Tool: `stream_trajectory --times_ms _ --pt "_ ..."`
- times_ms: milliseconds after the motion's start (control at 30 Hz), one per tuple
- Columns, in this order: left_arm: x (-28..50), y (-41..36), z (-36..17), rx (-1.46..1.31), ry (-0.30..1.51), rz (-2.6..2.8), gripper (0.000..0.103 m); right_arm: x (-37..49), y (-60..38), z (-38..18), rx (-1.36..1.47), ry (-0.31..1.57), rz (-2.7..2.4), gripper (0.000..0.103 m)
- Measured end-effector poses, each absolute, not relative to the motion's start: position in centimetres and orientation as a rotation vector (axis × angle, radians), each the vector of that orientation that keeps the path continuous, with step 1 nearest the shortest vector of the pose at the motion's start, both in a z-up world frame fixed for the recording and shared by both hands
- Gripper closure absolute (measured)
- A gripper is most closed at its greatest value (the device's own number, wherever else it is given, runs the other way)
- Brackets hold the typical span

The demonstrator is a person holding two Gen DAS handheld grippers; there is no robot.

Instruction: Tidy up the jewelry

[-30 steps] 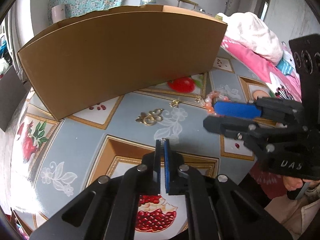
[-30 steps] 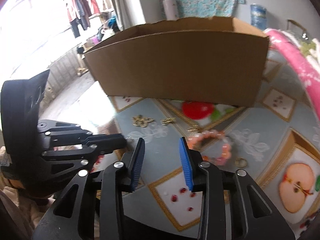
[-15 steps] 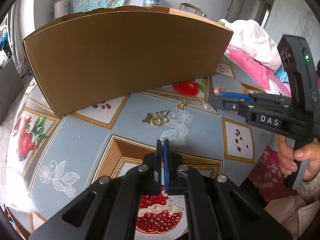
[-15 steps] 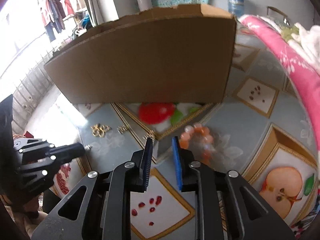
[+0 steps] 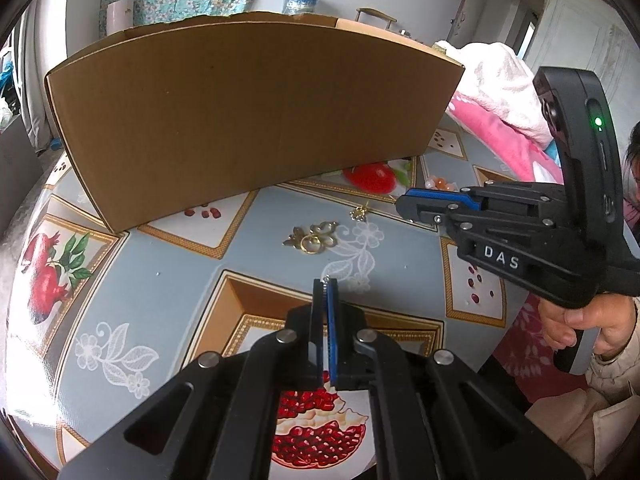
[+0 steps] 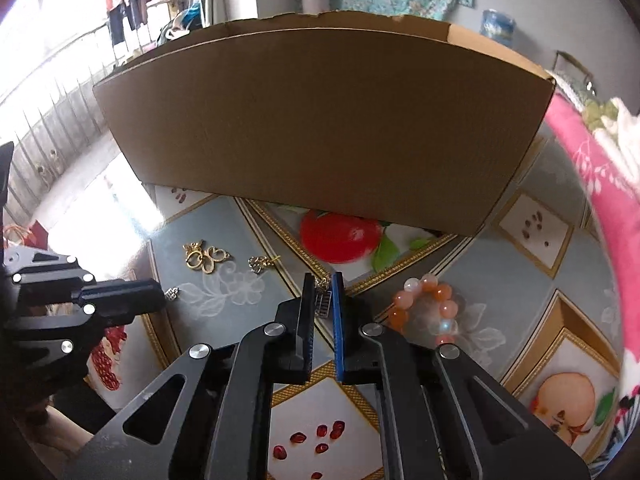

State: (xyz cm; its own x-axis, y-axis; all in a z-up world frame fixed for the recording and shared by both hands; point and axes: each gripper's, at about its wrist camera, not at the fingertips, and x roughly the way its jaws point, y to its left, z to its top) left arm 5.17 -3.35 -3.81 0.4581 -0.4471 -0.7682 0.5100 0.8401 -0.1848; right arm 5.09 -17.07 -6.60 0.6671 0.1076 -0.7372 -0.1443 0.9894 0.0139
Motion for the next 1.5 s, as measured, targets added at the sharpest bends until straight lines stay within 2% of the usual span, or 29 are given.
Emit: stream_trajectory --times_ms 67,667,767,933,1233,1367,1500 --pt "5.1 -3.4 -3.8 0.074 0.923 -0.592 0.101 5.0 -17.8 -6.3 0.007 0.827 0.153 0.103" --pt "4.7 -4.3 -3.4 0.125 0.928 -0.590 0.101 3.3 -20.7 -4.1 0.120 0.738 0.179 0.103" --pt "4.9 -4.6 -3.3 0.133 0.925 -0.588 0.094 3.3 -20.6 -4.0 0.125 0.734 0.186 0.103" --pt "5.2 -5.0 -3.5 0.162 0.926 -0.572 0.090 3.3 -20.6 -3.9 0.137 0.724 0.207 0.103" --pt "4.8 -5.4 -3.8 0.253 0.881 -0.550 0.091 3.4 -21.0 -3.7 0.154 0.708 0.220 0.103" --pt "4.5 -5.6 -3.9 0.270 0.869 -0.559 0.099 3.4 -21.1 -3.6 0.160 0.702 0.223 0.103" --pt "4.5 -5.5 -3.9 0.269 0.861 -0.558 0.099 3.4 -21.0 -3.5 0.162 0.696 0.226 0.103"
